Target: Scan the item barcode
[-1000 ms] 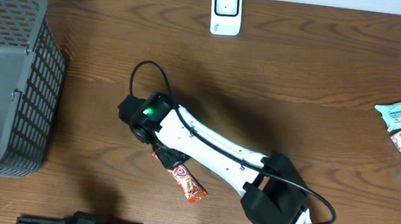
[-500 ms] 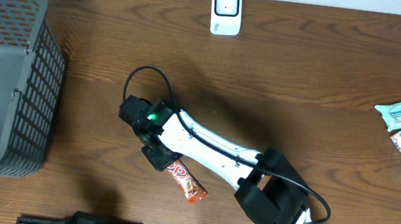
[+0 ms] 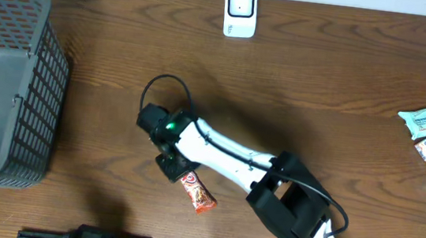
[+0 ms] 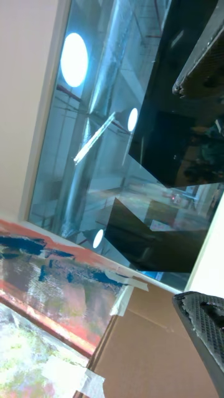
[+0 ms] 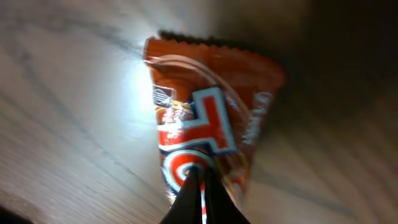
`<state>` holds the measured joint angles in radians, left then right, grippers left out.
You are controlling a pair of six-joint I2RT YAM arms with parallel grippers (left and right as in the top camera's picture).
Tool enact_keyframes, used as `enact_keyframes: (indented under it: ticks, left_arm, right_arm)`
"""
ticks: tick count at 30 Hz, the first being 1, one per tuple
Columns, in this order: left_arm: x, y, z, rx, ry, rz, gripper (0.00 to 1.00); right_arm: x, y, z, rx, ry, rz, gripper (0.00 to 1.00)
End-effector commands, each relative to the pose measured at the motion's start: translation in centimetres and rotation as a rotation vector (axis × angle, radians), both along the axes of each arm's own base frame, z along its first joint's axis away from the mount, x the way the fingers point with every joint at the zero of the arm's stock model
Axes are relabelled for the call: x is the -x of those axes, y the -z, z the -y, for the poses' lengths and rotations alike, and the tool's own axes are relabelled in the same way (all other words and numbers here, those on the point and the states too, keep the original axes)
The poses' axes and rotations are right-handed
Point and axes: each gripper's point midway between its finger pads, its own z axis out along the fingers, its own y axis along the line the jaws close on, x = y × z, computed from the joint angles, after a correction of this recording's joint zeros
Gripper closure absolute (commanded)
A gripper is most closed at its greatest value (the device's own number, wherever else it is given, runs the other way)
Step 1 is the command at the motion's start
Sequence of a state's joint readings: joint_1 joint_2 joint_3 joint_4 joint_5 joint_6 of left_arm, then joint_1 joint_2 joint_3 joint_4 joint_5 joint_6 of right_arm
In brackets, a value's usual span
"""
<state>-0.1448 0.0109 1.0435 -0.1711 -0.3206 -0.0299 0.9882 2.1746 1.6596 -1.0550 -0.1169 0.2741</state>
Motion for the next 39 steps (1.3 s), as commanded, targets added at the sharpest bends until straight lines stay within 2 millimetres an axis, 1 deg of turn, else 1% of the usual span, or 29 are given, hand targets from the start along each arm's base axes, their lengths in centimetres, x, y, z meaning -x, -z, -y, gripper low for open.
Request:
enact_keyframes:
  ticks: [1,3,5,8,11,14,16,18,20,21,23,26,27,29,30,31,32,33,34,35,37,38,39]
  left_arm:
    - [0.5,-0.1,-0.2,0.014,-0.002,0.022,0.02]
    - [0.5,-0.1,-0.2,0.014,-0.002,0.022,0.02]
    - [0.5,-0.1,-0.2,0.014,-0.002,0.022,0.02]
    - [0.5,-0.1,-0.2,0.014,-0.002,0.022,0.02]
    - [0.5,-0.1,-0.2,0.014,-0.002,0.022,0.02]
    - [0.5,-0.1,-0.2,0.014,-0.002,0.022,0.02]
    - [0.6,-0.2,-0.2,0.014,-0.002,0.022,0.02]
    - [0.6,-0.2,-0.2,0.014,-0.002,0.026,0.02]
    - [0.6,-0.2,-0.2,0.014,-0.002,0.027,0.02]
    - [0.7,-0.3,-0.2,0.015,-0.002,0.029,0.02]
    - [0.7,-0.3,-0.2,0.015,-0.002,0.029,0.02]
    - [0.7,-0.3,-0.2,0.015,-0.002,0.034,0.02]
    - [0.8,-0.4,-0.2,0.016,-0.002,0.037,0.02]
    - [0.8,-0.4,-0.2,0.016,-0.002,0.037,0.02]
    - [0.8,-0.4,-0.2,0.016,-0.002,0.037,0.02]
    - [0.8,-0.4,-0.2,0.016,-0.002,0.037,0.02]
    - [0.8,-0.4,-0.2,0.016,-0.002,0.037,0.02]
    - [0.8,-0.4,-0.2,0.016,-0.002,0.037,0.02]
    - [0.8,-0.4,-0.2,0.016,-0.002,0.037,0.02]
    - [0.8,-0.4,-0.2,0.016,-0.002,0.037,0.02]
    - [0.8,-0.4,-0.2,0.016,-0.002,0.036,0.02]
    - [0.8,-0.4,-0.2,0.016,-0.002,0.036,0.02]
    - [0.8,-0.4,-0.2,0.016,-0.002,0.036,0.02]
  right_arm:
    - [-1.7,-1.8,-0.4,-0.025,0.028,0.016,0.99]
    - [-1.9,-2.9,-0.8,-0.035,0.030,0.021,0.99]
    - [-1.7,-3.9,-1.5,-0.065,0.028,0.002,0.99]
    - [-0.9,-4.4,-2.4,-0.108,0.023,-0.047,0.99]
    - [-0.5,-3.2,-3.0,-0.120,0.010,-0.043,0.99]
    - [-0.5,-1.3,-3.0,-0.110,0.006,-0.037,0.99]
    - [-1.2,0.0,-2.2,-0.068,0.039,0.002,0.99]
    - [-2.6,1.2,-0.8,0.005,0.085,0.082,0.99]
    - [-3.2,2.0,-0.1,0.031,0.093,0.107,0.99]
    - [-3.2,2.4,-0.1,0.029,0.096,0.100,0.99]
    - [-2.7,2.7,-0.4,0.007,0.099,0.063,0.99]
    - [-2.7,2.9,-0.5,0.000,0.099,0.057,0.99]
    - [-2.9,2.7,-0.5,0.001,0.099,0.066,0.99]
    - [-3.2,1.7,-0.7,-0.003,0.089,0.076,0.99]
    - [-3.4,0.5,-0.7,-0.002,0.089,0.076,0.96]
    - [-3.5,-0.6,-0.7,0.001,0.092,0.073,0.90]
    - [-3.5,-2.0,-0.6,0.007,0.094,0.070,0.70]
    - [-3.5,-3.3,-0.4,0.014,0.097,0.066,0.59]
    - [-3.4,-4.8,-0.2,0.021,0.097,0.062,0.52]
    - [-3.3,-6.0,0.1,0.028,0.097,0.062,0.44]
    - [-3.1,-8.0,0.5,0.046,0.092,0.083,0.39]
    - [-2.9,-8.6,0.6,0.053,0.083,0.098,0.34]
    - [-2.6,-9.0,0.7,0.066,0.081,0.119,0.23]
